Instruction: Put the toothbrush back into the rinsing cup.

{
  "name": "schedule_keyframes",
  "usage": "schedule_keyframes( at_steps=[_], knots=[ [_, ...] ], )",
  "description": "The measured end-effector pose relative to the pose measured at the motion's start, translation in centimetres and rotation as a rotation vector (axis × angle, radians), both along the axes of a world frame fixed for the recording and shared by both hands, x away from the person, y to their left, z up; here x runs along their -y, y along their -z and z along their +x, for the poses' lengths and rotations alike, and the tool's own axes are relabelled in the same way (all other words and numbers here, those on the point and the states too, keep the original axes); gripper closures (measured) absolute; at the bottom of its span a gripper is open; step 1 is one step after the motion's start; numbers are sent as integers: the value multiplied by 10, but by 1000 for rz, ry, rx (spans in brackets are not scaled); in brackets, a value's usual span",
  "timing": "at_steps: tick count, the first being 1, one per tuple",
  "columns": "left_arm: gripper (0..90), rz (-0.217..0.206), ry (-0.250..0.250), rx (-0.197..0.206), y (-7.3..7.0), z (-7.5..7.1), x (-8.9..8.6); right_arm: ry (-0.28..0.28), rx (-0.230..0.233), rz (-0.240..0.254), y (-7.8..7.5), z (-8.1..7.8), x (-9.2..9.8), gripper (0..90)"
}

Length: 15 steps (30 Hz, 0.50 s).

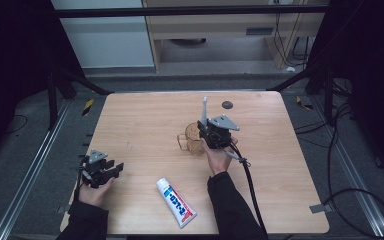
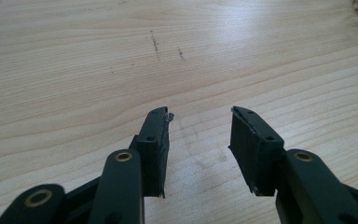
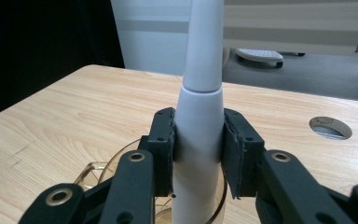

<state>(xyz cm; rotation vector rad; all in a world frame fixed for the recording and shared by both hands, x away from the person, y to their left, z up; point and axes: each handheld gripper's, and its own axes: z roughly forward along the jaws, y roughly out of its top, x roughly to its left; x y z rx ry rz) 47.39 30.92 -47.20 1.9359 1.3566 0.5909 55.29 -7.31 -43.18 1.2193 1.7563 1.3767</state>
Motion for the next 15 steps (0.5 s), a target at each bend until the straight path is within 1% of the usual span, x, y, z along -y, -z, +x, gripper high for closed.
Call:
schedule_keyframes(
  at_steps=[9, 15],
  knots=[
    [563, 0, 0, 0, 0, 0, 0, -6, -22, -16, 6, 0, 2, 669],
    [562, -2, -1, 1, 0, 0, 0, -11, -21, -20, 7, 0, 3, 668]
  ],
)
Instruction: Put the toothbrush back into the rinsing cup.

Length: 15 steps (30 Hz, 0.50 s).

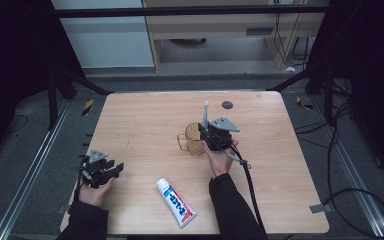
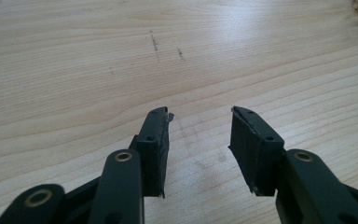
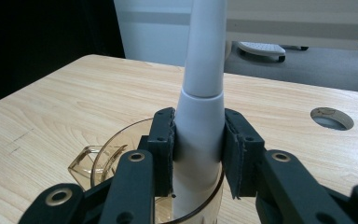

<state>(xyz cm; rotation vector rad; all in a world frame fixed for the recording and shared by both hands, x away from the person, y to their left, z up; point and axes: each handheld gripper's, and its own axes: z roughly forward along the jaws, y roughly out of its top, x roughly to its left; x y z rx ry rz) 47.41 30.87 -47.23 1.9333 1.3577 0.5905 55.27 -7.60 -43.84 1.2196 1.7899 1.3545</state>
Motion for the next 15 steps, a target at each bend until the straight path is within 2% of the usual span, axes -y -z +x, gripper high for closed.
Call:
schedule_keyframes(
  at_steps=[15],
  knots=[
    [560, 1, 3, -2, 0, 0, 0, -29, -6, -13, -1, -4, -1, 661]
  ],
)
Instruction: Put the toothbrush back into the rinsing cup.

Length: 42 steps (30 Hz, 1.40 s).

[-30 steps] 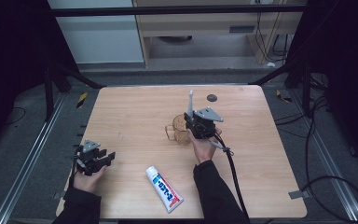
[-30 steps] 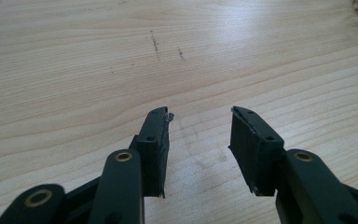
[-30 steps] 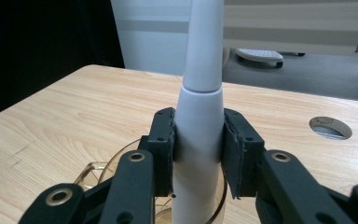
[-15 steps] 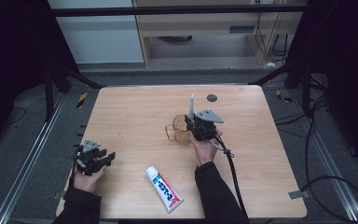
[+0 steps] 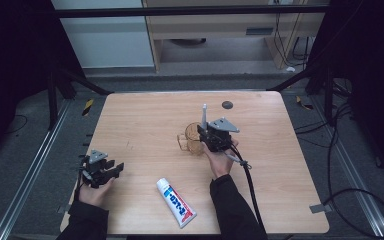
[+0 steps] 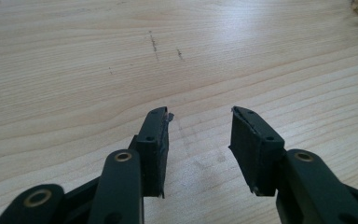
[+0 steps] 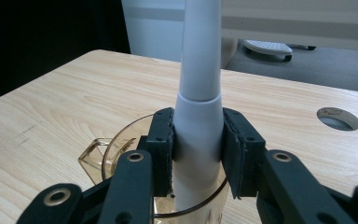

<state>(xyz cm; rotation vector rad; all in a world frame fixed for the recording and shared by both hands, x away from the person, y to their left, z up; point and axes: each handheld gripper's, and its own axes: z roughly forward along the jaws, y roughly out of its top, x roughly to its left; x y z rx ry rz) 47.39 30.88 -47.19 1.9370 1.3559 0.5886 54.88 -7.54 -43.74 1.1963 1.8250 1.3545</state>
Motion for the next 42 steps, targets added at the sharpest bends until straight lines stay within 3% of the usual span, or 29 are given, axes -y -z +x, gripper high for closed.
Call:
schedule_keyframes(
  at_steps=[27, 34, 36, 42],
  knots=[
    [557, -8, -4, 6, 0, 0, 0, -16, 3, 1, -3, 2, -2, 626],
    [554, -8, -5, 8, 0, 0, 0, -7, 22, -11, -4, 0, -3, 473],
    [554, -7, -5, 8, -1, 0, 0, 3, 34, -20, -6, -1, -2, 389],
    [552, -8, -4, 8, -1, 0, 0, -2, 25, -22, -11, -4, 0, 305]
  ],
)
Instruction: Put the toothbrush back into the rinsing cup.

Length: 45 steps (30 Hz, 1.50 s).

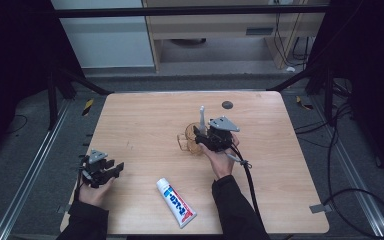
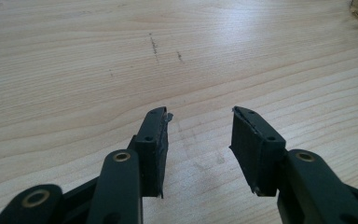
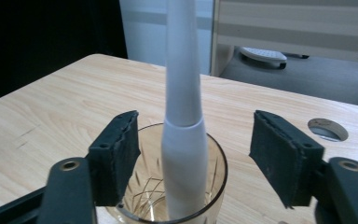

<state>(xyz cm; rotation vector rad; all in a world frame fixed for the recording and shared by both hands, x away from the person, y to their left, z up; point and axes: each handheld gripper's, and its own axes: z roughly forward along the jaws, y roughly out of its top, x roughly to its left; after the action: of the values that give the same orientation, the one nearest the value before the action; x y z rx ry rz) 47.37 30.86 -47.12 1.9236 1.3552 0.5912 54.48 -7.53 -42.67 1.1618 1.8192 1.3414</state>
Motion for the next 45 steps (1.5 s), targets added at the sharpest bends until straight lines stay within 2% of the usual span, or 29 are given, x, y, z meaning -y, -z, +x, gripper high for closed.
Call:
schedule_keyframes(
  at_steps=[7, 13, 20, 22, 30, 32, 34, 37, 43, 45],
  knots=[
    [547, -5, 1, 5, -1, -1, 0, -13, 1, -8, -3, -7, 1, 255],
    [537, -9, 5, 9, -2, -2, 2, -51, -31, 5, -7, -18, 5, 219],
    [521, -13, 14, 26, -5, -5, 7, -74, -58, 7, -4, -32, 24, 192],
    [519, -13, 16, 29, -6, -6, 9, -70, -49, -1, -5, -36, 31, 192],
    [531, -28, 32, 39, -10, -11, 17, -84, -64, 1, -8, -48, 60, 206],
    [543, -33, 40, 38, -10, -13, 20, -92, -71, 0, -7, -53, 68, 227],
    [559, -22, 48, 39, -10, -15, 23, -103, -79, -2, -6, -58, 74, 254],
    [596, -9, 56, 35, -11, -18, 29, -130, -101, -14, -3, -68, 82, 333],
    [703, -10, 56, 33, -15, -27, 36, -187, -138, -59, 2, -82, 81, 475],
    [743, -4, 65, 21, -15, -34, 40, -210, -155, -84, 4, -85, 78, 530]
  ],
)
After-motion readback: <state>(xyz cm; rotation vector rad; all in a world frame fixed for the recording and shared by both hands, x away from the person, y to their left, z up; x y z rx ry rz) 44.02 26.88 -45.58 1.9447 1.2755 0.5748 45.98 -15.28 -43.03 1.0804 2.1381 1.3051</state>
